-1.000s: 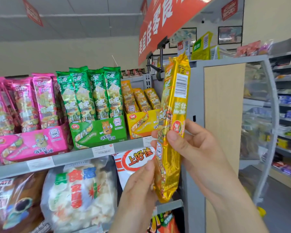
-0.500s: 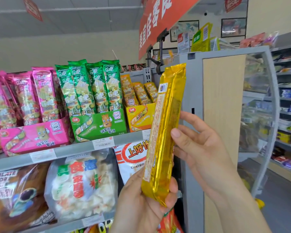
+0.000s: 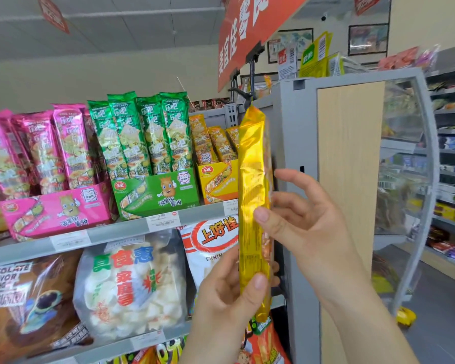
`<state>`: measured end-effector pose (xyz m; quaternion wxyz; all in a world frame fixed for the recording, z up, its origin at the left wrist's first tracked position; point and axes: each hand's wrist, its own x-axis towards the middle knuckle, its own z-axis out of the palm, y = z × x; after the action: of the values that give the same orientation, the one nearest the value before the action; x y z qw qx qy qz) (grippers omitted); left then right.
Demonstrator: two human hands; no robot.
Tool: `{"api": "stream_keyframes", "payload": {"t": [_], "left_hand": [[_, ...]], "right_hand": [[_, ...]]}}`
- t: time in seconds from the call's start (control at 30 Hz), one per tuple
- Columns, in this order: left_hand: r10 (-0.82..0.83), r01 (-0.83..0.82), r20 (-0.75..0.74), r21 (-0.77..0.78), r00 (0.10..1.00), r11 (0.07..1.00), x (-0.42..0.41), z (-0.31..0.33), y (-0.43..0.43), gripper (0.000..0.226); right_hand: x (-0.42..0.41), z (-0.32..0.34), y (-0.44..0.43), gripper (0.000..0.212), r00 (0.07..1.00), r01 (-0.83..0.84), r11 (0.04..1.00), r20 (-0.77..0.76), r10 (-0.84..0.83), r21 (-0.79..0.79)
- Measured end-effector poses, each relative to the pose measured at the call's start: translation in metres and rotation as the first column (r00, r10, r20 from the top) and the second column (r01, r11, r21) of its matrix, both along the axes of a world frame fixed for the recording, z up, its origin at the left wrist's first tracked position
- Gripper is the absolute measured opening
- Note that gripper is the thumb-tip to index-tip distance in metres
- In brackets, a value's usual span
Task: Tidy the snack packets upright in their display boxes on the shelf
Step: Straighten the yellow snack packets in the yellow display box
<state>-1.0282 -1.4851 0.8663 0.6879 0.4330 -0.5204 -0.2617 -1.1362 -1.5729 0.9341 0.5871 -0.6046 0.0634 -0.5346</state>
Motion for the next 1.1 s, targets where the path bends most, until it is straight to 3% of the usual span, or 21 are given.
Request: {"api": "stream_keyframes", "payload": {"t": [0.07,0.13,0.2,0.43,0.63,0.67,0.73,0.8,0.93,1.1], "left_hand": [[-0.189,0.193,-0.158,0.008,0.969,0.981,0.001,-0.005,0.000,0.066],[-0.369,0.383,-0.288,-0.011,0.884,0.924,0.002,-0.009,0.002,0.067],[-0.504,0.515,-0.331,-0.061,0.798,0.855,0.003,-0.013,0.003,0.059],[-0.468,0.491,-0.385,-0.045,0.795,0.870,0.011,-0.015,0.002,0.051],[-0.593,0.632,-0.435,-0.067,0.678,0.772,0.016,-0.025,-0.007,0.046],[-0.561,0.597,-0.422,-0.054,0.712,0.800,0.016,-0.028,-0.008,0.053],[-0.335,0.385,-0.372,0.066,0.865,0.920,0.021,-0.037,-0.009,0.068],[-0.225,0.279,-0.257,0.200,0.940,0.939,0.025,-0.048,-0.009,0.081],[-0.236,0.287,-0.261,0.178,0.936,0.941,0.025,-0.053,-0.006,0.058],[0.059,-0.049,-0.045,0.194,0.997,0.980,0.025,-0.047,-0.012,0.060]], "right_hand": [[0.001,0.001,0.000,0.061,1.000,0.000,1.000,-0.019,0.000,-0.017],[0.001,0.003,-0.003,0.053,1.000,-0.011,1.000,-0.028,0.010,-0.016],[0.002,0.003,-0.007,0.051,0.997,0.022,0.999,-0.073,-0.025,-0.036],[0.008,-0.002,-0.011,0.051,0.984,0.031,0.993,-0.170,-0.050,-0.112],[0.010,0.007,-0.017,0.048,0.991,0.064,0.997,-0.111,-0.069,-0.053],[0.011,0.009,-0.017,0.044,0.994,0.065,0.997,-0.084,-0.069,-0.052],[0.013,0.014,-0.018,0.034,0.996,0.080,0.995,-0.030,-0.082,-0.062],[0.013,0.017,-0.018,0.026,0.996,0.085,0.994,0.000,-0.085,-0.068],[0.016,0.016,-0.017,0.022,0.998,0.047,0.997,0.041,-0.045,-0.062],[0.013,0.028,-0.023,0.017,0.966,-0.024,0.999,0.257,0.011,0.048]]}}
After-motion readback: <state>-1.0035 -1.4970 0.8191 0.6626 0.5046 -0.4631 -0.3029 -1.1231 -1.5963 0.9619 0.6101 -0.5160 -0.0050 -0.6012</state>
